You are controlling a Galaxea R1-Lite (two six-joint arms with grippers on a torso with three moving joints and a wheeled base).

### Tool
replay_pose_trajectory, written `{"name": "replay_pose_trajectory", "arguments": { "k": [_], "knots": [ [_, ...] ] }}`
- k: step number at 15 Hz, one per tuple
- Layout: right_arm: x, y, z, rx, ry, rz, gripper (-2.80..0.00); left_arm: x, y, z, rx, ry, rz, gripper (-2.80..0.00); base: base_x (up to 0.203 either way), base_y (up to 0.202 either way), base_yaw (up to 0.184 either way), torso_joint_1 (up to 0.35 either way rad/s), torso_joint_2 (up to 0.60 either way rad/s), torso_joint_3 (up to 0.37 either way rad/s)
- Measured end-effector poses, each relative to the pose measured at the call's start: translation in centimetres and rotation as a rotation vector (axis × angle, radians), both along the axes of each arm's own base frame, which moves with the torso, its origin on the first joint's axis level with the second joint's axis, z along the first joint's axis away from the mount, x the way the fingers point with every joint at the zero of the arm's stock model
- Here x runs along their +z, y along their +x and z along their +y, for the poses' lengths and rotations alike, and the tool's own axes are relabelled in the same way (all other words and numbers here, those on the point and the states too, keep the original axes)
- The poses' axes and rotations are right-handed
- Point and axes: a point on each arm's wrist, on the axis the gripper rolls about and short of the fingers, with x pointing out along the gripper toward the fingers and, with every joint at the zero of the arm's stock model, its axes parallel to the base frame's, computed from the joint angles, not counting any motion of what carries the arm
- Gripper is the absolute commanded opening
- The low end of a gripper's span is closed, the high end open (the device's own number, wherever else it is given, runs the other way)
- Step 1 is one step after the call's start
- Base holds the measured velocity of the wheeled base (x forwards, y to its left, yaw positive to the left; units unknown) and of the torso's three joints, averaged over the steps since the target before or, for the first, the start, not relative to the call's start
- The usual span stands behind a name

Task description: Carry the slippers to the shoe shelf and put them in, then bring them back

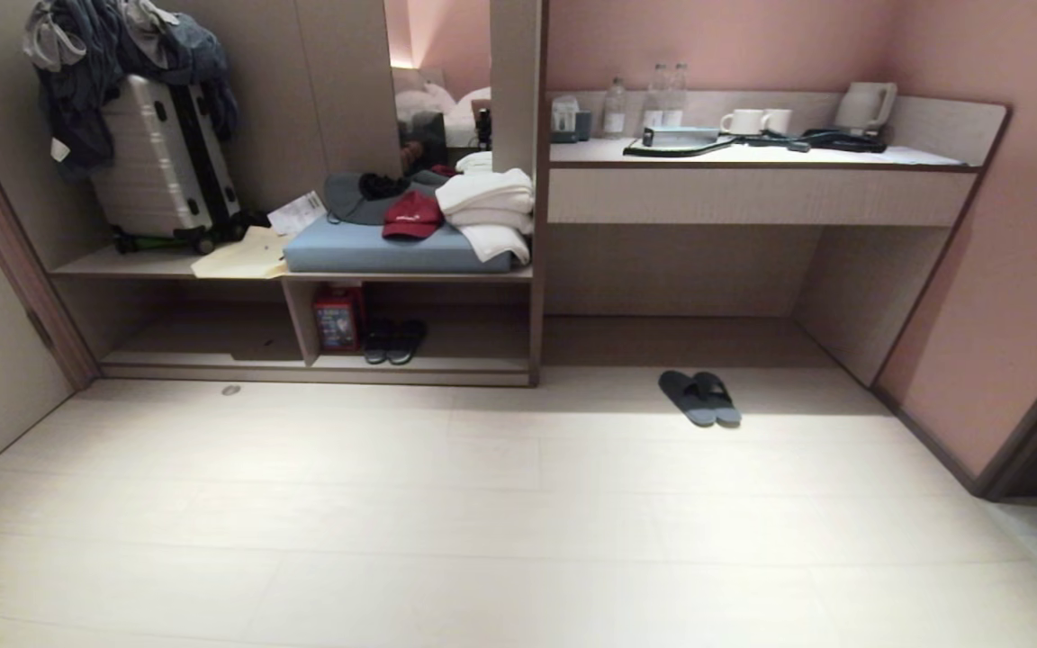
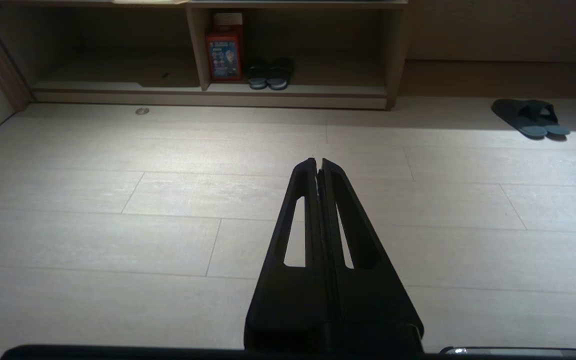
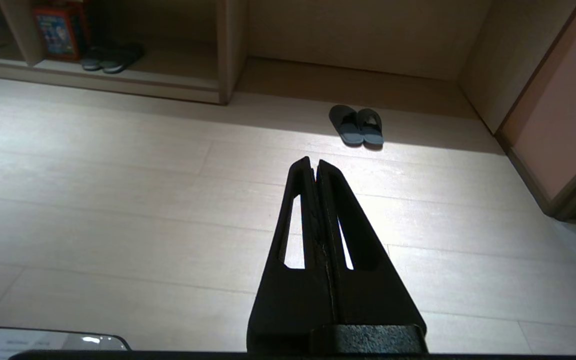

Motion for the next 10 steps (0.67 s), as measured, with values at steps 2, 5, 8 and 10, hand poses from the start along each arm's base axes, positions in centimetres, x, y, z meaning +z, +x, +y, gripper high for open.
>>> {"name": "replay_pose_trajectory", "arguments": {
  "k": [2, 5, 8, 10],
  "knots": [
    [0.01, 0.00, 0.00, 0.000, 0.000, -0.001, -2.80, 0.00, 0.00, 0.00, 0.000, 0.000, 0.000, -2.80, -0.198, 0.000, 0.001, 0.003, 0.00, 0.003],
    [0.01, 0.00, 0.00, 0.000, 0.000, -0.001, -2.80, 0.00, 0.00, 0.00, 0.001, 0.004, 0.000, -2.80, -0.195, 0.000, 0.002, 0.002, 0.00, 0.002],
    [0.02, 0.00, 0.00, -0.001, 0.000, -0.002, -2.80, 0.00, 0.00, 0.00, 0.000, 0.009, 0.000, -2.80, -0.088, 0.000, 0.001, -0.006, 0.00, 0.003],
    [0.01, 0.00, 0.00, 0.000, 0.000, -0.001, -2.80, 0.00, 0.00, -0.01, -0.002, 0.009, 0.000, -2.80, 0.000, 0.000, 0.000, 0.000, 0.00, 0.000]
  ]
}}
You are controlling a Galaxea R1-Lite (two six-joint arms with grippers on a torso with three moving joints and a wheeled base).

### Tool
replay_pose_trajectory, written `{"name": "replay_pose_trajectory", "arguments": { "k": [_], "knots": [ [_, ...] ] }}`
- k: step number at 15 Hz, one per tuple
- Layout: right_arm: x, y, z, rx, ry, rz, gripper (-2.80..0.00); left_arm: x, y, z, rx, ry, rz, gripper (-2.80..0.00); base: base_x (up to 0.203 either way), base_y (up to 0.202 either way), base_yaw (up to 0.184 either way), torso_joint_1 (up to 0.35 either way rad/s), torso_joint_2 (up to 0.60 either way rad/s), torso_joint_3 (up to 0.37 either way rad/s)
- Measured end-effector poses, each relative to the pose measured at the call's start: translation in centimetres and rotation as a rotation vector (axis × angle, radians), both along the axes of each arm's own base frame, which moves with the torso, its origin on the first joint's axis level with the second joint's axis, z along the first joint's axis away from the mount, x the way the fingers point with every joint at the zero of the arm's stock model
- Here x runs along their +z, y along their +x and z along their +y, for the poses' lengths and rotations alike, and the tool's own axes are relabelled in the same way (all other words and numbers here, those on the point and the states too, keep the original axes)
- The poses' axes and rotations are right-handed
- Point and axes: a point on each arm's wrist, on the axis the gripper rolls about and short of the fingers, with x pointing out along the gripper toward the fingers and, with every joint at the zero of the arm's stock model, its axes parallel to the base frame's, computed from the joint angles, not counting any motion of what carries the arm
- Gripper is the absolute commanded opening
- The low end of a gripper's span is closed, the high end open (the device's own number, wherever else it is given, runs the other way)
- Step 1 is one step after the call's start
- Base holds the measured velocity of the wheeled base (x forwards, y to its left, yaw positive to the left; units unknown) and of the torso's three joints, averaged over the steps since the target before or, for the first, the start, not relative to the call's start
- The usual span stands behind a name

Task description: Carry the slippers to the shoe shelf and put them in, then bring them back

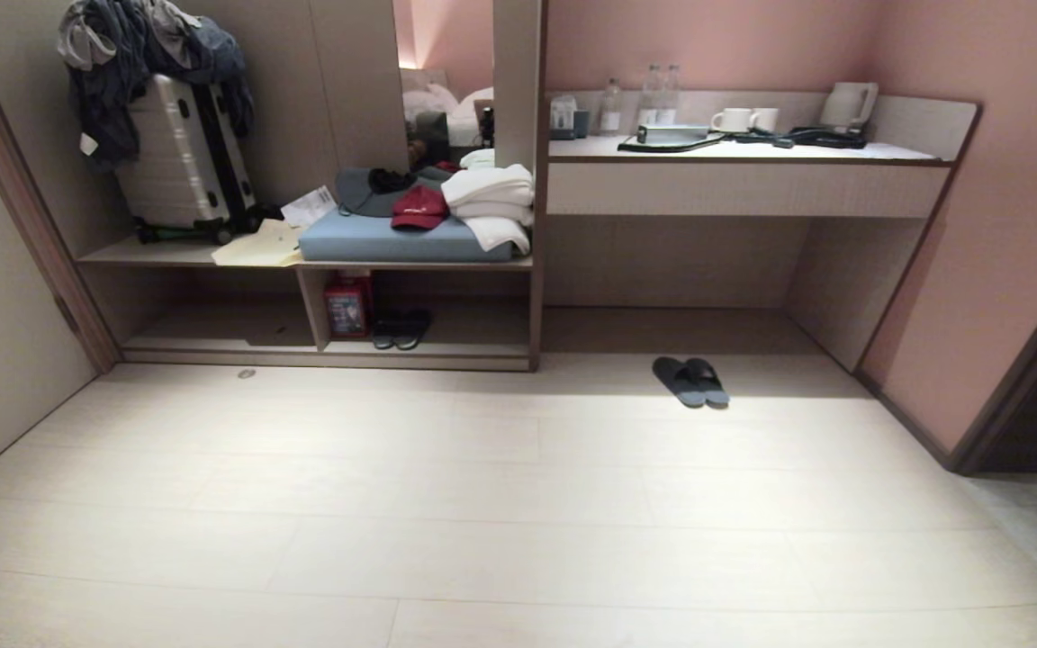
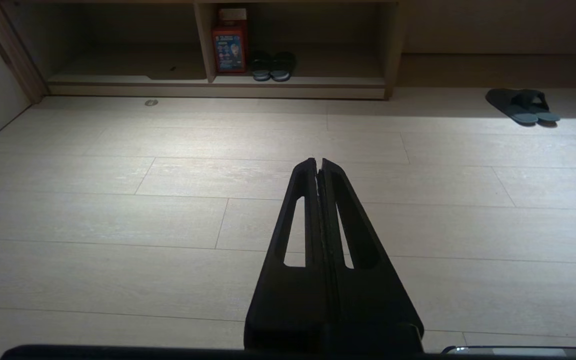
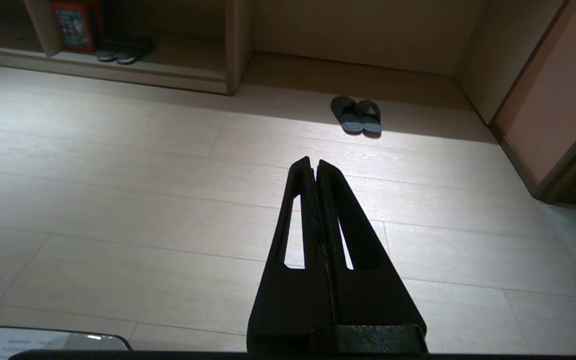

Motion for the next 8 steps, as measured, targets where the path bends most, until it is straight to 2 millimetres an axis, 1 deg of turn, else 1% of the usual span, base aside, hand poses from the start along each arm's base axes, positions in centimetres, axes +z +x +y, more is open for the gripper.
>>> {"name": "replay_pose_trajectory", "arguments": {
  "k": [8],
  "knots": [
    [0.00, 0.00, 0.00, 0.000, -0.001, 0.000, -2.80, 0.00, 0.00, 0.00, 0.001, 0.000, 0.000, -2.80, 0.000, 0.000, 0.000, 0.000, 0.00, 0.000]
  ]
}}
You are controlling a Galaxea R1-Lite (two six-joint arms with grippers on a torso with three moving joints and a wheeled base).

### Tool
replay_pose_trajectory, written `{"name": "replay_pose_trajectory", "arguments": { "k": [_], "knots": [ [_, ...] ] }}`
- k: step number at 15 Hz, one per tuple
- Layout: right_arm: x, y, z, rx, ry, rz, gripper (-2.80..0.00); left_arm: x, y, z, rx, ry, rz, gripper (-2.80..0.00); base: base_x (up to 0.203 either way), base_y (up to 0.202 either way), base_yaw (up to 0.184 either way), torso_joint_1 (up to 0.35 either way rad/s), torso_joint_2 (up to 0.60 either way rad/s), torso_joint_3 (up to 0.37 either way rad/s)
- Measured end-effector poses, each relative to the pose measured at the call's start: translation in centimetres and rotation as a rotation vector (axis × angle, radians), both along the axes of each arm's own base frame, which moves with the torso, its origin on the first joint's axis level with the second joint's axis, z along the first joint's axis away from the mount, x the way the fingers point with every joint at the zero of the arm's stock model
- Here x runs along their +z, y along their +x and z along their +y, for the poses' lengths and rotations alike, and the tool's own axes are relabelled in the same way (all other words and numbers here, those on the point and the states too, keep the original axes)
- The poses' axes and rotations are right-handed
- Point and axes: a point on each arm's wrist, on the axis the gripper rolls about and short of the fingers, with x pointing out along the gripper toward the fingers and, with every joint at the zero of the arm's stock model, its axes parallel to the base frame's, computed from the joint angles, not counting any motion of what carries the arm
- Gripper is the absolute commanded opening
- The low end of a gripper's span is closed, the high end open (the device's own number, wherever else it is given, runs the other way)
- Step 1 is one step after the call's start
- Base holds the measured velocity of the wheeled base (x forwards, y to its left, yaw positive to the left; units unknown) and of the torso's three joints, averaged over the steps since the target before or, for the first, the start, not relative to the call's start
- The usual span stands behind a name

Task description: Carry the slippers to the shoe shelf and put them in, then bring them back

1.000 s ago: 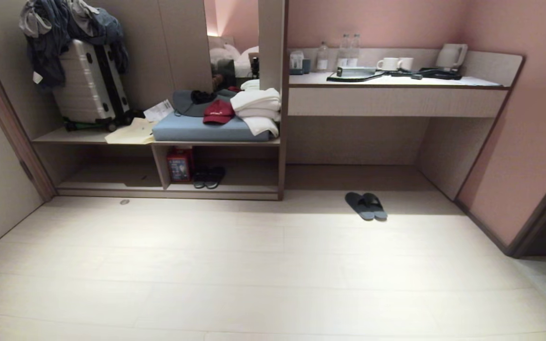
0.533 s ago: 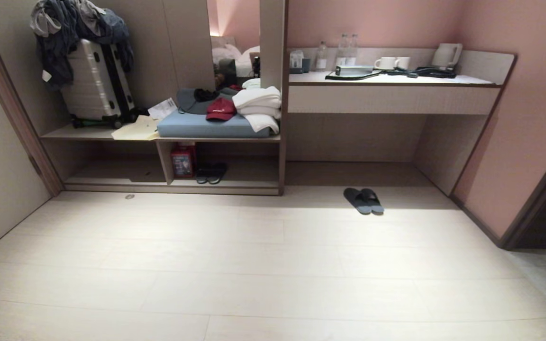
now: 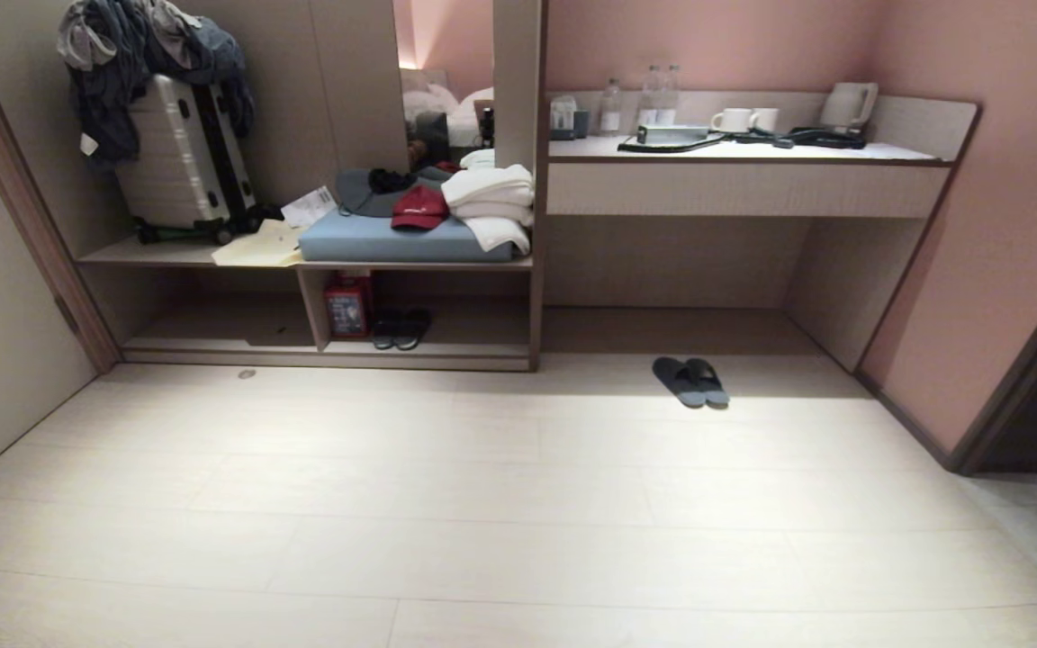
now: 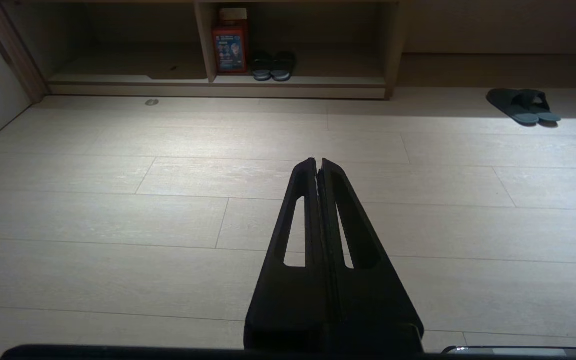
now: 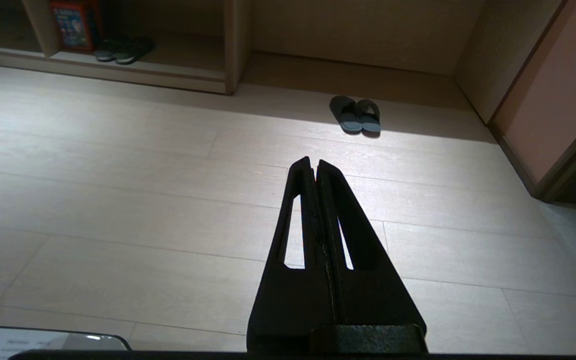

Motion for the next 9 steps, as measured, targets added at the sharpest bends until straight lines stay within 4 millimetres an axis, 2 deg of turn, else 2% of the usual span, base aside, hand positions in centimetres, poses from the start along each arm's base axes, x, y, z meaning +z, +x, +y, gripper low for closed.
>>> {"name": "replay_pose_trajectory", "arguments": {
  "k": [9],
  "knots": [
    [0.01, 0.00, -0.04, -0.019, 0.002, -0.001, -2.80, 0.00, 0.00, 0.00, -0.001, 0.000, 0.000, -2.80, 0.000, 0.000, 0.000, 0.000, 0.00, 0.000]
  ]
}}
